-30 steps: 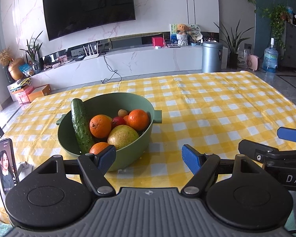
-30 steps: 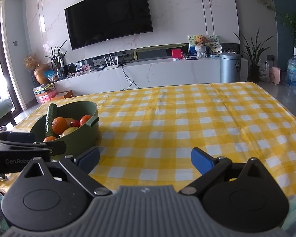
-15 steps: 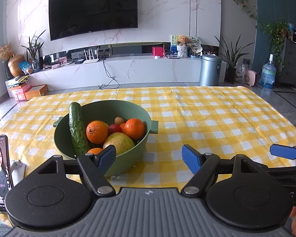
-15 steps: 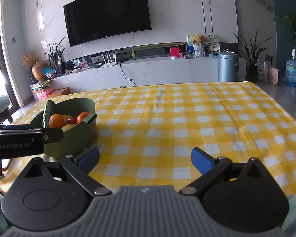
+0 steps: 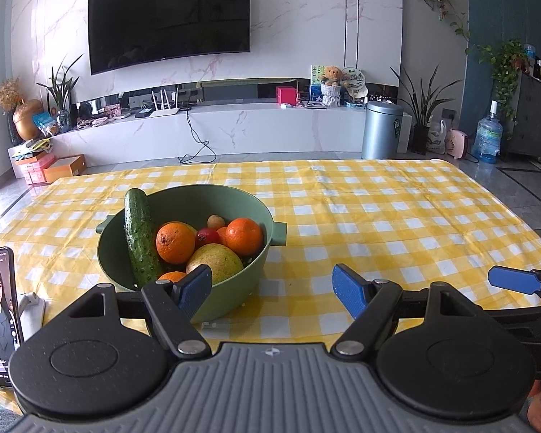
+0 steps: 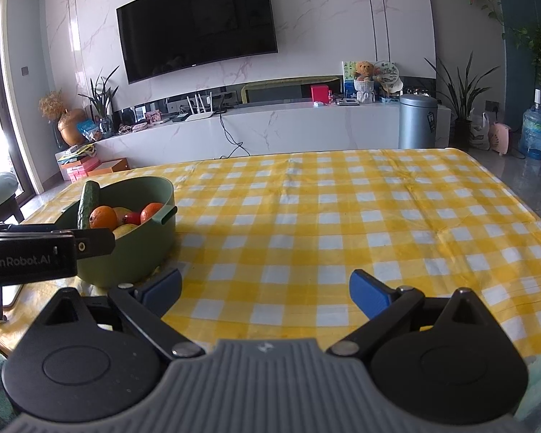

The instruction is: Organize fruits

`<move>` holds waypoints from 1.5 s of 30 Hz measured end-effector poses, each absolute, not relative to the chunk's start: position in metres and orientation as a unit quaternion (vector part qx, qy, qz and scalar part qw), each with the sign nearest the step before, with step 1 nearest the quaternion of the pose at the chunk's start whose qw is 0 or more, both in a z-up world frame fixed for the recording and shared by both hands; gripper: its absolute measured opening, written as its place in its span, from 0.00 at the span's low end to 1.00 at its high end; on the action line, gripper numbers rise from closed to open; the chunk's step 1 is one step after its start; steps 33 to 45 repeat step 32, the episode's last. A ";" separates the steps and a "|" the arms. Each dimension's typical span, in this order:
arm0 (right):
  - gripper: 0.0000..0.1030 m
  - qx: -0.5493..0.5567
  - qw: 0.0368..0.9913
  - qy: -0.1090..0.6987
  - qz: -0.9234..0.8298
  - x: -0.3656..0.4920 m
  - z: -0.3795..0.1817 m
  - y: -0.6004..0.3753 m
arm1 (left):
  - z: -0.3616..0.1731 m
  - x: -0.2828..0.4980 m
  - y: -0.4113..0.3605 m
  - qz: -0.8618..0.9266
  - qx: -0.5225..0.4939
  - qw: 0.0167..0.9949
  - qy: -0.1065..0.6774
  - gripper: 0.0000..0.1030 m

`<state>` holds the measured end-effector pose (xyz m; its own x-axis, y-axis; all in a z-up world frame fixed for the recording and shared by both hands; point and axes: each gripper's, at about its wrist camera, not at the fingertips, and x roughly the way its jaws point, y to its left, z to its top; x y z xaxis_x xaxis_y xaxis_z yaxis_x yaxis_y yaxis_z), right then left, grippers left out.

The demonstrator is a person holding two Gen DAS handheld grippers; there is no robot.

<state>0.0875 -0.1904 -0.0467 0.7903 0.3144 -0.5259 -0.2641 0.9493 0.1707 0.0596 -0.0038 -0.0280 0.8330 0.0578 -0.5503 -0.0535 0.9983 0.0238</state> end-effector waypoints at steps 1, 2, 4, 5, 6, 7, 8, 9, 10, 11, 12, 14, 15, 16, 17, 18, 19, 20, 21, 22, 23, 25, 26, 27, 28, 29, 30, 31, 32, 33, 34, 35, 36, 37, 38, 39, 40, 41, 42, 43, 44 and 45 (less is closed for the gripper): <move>0.93 0.044 0.945 0.286 0.153 0.087 -0.047 -0.190 | -0.028 0.059 -0.004 0.028 0.005 0.957 0.288 0.87; 0.93 0.044 0.945 0.285 0.153 0.087 -0.047 -0.190 | -0.027 0.059 -0.005 0.028 0.007 0.957 0.289 0.87; 0.93 0.043 0.945 0.286 0.153 0.087 -0.047 -0.190 | -0.027 0.059 -0.005 0.026 0.007 0.957 0.289 0.87; 0.93 0.043 0.945 0.286 0.153 0.087 -0.047 -0.190 | -0.026 0.059 -0.006 0.025 0.006 0.957 0.290 0.87; 0.93 0.043 0.945 0.286 0.153 0.087 -0.047 -0.190 | -0.026 0.059 -0.005 0.024 0.005 0.957 0.290 0.87; 0.93 0.043 0.945 0.286 0.153 0.087 -0.047 -0.190 | -0.026 0.059 -0.005 0.024 0.005 0.957 0.290 0.87; 0.93 0.043 0.945 0.286 0.153 0.087 -0.047 -0.190 | -0.026 0.059 -0.005 0.024 0.006 0.957 0.290 0.87; 0.93 0.043 0.945 0.286 0.153 0.087 -0.047 -0.190 | -0.026 0.059 -0.005 0.025 0.006 0.957 0.290 0.87; 0.93 0.043 0.945 0.286 0.153 0.087 -0.047 -0.190 | -0.026 0.059 -0.005 0.025 0.007 0.956 0.291 0.87; 0.93 0.043 0.945 0.286 0.153 0.087 -0.047 -0.190 | -0.026 0.059 -0.005 0.024 0.007 0.956 0.291 0.87; 0.93 0.043 0.945 0.286 0.153 0.087 -0.047 -0.190 | -0.026 0.059 -0.005 0.023 0.007 0.956 0.292 0.87; 0.93 0.042 0.945 0.287 0.153 0.087 -0.048 -0.190 | -0.026 0.059 -0.005 0.024 0.009 0.956 0.292 0.87; 0.93 0.042 0.945 0.287 0.153 0.087 -0.049 -0.191 | -0.026 0.059 -0.005 0.025 0.010 0.956 0.293 0.87; 0.93 0.042 0.945 0.287 0.153 0.087 -0.048 -0.190 | -0.026 0.059 -0.005 0.026 0.010 0.956 0.292 0.87; 0.93 0.042 0.945 0.287 0.153 0.087 -0.048 -0.190 | -0.026 0.059 -0.005 0.026 0.011 0.956 0.293 0.87; 0.93 0.042 0.945 0.287 0.153 0.087 -0.048 -0.190 | -0.025 0.059 -0.005 0.026 0.010 0.956 0.294 0.87; 0.93 0.042 0.945 0.287 0.153 0.087 -0.048 -0.190 | -0.025 0.059 -0.005 0.025 0.008 0.955 0.294 0.87; 0.93 0.041 0.945 0.287 0.153 0.087 -0.048 -0.190 | -0.025 0.059 -0.005 0.023 0.006 0.955 0.296 0.87; 0.93 0.042 0.945 0.287 0.153 0.087 -0.048 -0.190 | -0.025 0.059 -0.005 0.021 0.005 0.955 0.297 0.87; 0.93 0.041 0.945 0.287 0.153 0.087 -0.048 -0.190 | -0.025 0.059 -0.005 0.020 0.005 0.954 0.298 0.87; 0.93 0.040 0.945 0.287 0.153 0.087 -0.049 -0.190 | -0.025 0.059 -0.005 0.020 0.007 0.954 0.299 0.87; 0.93 0.039 0.945 0.288 0.153 0.086 -0.050 -0.191 | -0.026 0.059 -0.005 0.021 0.008 0.954 0.299 0.87; 0.93 0.038 0.944 0.288 0.153 0.086 -0.052 -0.191 | -0.026 0.059 -0.005 0.021 0.008 0.954 0.299 0.87; 0.93 0.037 0.944 0.289 0.154 0.085 -0.053 -0.192 | -0.026 0.059 -0.005 0.021 0.008 0.954 0.300 0.87; 0.93 0.036 0.944 0.289 0.154 0.085 -0.054 -0.192 | -0.026 0.059 -0.005 0.021 0.008 0.954 0.300 0.87; 0.93 0.036 0.944 0.289 0.154 0.085 -0.054 -0.192 | -0.026 0.059 -0.005 0.021 0.008 0.954 0.300 0.87; 0.93 0.036 0.944 0.289 0.154 0.085 -0.054 -0.192 | -0.026 0.059 -0.005 0.022 0.008 0.954 0.300 0.87; 0.93 0.035 0.944 0.290 0.154 0.085 -0.054 -0.193 | -0.026 0.059 -0.005 0.023 0.009 0.954 0.300 0.87; 0.93 0.034 0.944 0.290 0.154 0.085 -0.054 -0.193 | -0.026 0.059 -0.005 0.023 0.010 0.953 0.301 0.87; 0.93 0.034 0.944 0.290 0.154 0.085 -0.054 -0.193 | -0.026 0.059 -0.005 0.023 0.010 0.953 0.301 0.87; 0.93 0.034 0.944 0.290 0.154 0.085 -0.054 -0.193 | -0.026 0.059 -0.005 0.023 0.010 0.953 0.301 0.87; 0.93 0.034 0.944 0.290 0.154 0.085 -0.054 -0.193 | -0.026 0.059 -0.005 0.023 0.010 0.953 0.301 0.87; 0.93 0.034 0.944 0.290 0.154 0.085 -0.054 -0.193 | -0.026 0.059 -0.005 0.023 0.010 0.953 0.301 0.87; 0.93 0.034 0.944 0.290 0.154 0.085 -0.054 -0.193 | -0.026 0.059 -0.005 0.023 0.010 0.953 0.301 0.87; 0.93 0.034 0.944 0.290 0.154 0.085 -0.054 -0.193 | -0.026 0.059 -0.005 0.023 0.010 0.953 0.301 0.87; 0.93 0.034 0.944 0.290 0.154 0.085 -0.054 -0.193 | -0.026 0.059 -0.005 0.023 0.010 0.953 0.301 0.87; 0.93 0.034 0.944 0.290 0.154 0.085 -0.054 -0.193 | -0.026 0.059 -0.005 0.023 0.010 0.953 0.301 0.87; 0.93 0.034 0.944 0.290 0.154 0.085 -0.054 -0.193 | -0.026 0.059 -0.005 0.023 0.010 0.953 0.301 0.87; 0.93 0.034 0.944 0.290 0.154 0.085 -0.054 -0.193 | -0.026 0.059 -0.005 0.023 0.010 0.953 0.301 0.87; 0.93 0.034 0.944 0.290 0.154 0.085 -0.054 -0.193 | -0.026 0.059 -0.005 0.023 0.010 0.953 0.301 0.87; 0.93 0.034 0.944 0.290 0.154 0.085 -0.054 -0.193 | -0.026 0.059 -0.005 0.023 0.010 0.953 0.301 0.87; 0.93 0.034 0.944 0.290 0.154 0.085 -0.054 -0.193 | -0.026 0.059 -0.005 0.023 0.010 0.953 0.301 0.87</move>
